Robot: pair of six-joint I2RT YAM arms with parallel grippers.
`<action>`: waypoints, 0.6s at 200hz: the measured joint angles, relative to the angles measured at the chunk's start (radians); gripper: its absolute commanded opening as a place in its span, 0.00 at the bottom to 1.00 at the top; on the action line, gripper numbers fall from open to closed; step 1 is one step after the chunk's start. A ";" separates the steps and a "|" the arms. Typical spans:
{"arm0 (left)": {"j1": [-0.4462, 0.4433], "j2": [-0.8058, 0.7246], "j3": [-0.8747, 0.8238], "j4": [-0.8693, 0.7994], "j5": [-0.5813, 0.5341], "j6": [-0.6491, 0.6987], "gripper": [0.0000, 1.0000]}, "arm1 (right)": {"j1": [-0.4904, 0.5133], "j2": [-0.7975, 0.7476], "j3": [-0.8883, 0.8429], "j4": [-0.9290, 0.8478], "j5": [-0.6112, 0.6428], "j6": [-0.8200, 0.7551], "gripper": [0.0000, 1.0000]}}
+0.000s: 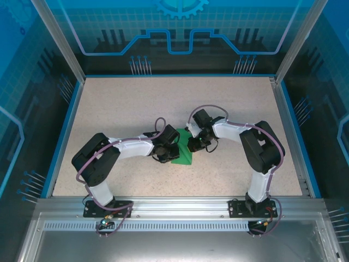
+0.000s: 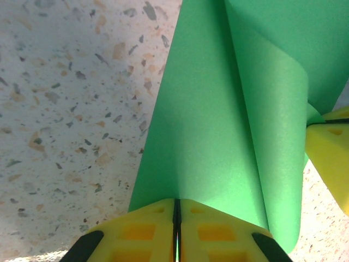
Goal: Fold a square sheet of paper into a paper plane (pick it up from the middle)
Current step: Fold the triangle a second time at the center of the table.
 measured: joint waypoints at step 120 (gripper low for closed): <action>0.000 0.000 0.000 -0.001 -0.001 0.000 0.11 | 0.000 0.000 0.022 -0.023 0.001 -0.018 0.07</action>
